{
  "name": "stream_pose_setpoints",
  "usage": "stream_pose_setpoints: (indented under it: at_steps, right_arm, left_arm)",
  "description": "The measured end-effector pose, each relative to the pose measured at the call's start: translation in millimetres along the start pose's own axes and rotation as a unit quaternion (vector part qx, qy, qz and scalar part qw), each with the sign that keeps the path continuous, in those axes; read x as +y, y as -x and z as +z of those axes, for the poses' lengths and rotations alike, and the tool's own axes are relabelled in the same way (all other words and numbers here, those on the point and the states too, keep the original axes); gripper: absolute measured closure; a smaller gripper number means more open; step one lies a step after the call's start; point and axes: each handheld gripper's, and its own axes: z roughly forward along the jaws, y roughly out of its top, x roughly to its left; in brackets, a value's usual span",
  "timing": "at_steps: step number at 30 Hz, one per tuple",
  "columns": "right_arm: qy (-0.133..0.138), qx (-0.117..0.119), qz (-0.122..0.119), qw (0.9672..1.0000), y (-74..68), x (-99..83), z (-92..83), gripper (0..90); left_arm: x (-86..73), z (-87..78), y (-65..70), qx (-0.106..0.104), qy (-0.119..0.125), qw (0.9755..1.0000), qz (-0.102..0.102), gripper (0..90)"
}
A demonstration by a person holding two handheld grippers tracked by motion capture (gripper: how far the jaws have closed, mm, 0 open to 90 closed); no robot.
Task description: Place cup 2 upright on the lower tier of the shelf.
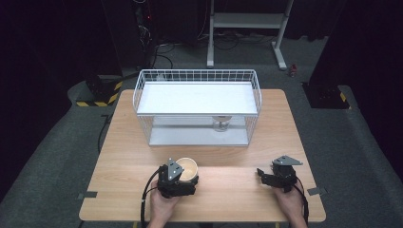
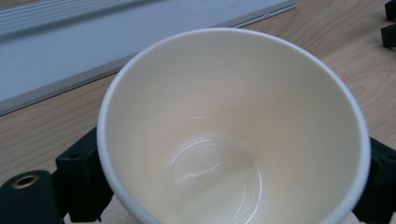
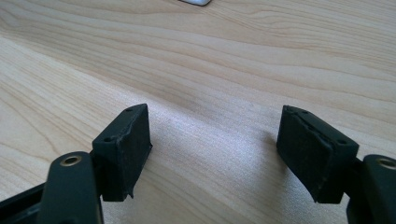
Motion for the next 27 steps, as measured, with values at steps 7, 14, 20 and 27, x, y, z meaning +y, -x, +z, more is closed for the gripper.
stream_pose_setpoints:
  at_steps: [7,14,20,27]
  right_arm:
    - [0.000,0.000,0.000,1.0000,0.0,0.0,0.0,25.8]
    - [0.000,0.000,0.000,1.0000,0.0,0.0,0.0,25.7]
    - [0.000,0.000,-0.001,1.0000,0.1,-0.2,-0.1,24.9]
    - [-0.001,0.000,-0.001,1.0000,0.2,-0.2,-0.2,24.9]
  left_arm:
    - [5.1,1.0,-1.6,-0.002,-0.003,1.0000,-0.003,9.1]
    - [13.8,2.2,-3.7,-0.009,-0.001,0.9999,-0.004,9.2]
    - [25.3,5.9,-6.7,-0.016,0.005,0.9998,-0.014,9.3]
    - [33.7,12.0,-12.4,-0.010,0.007,0.9998,-0.015,9.3]
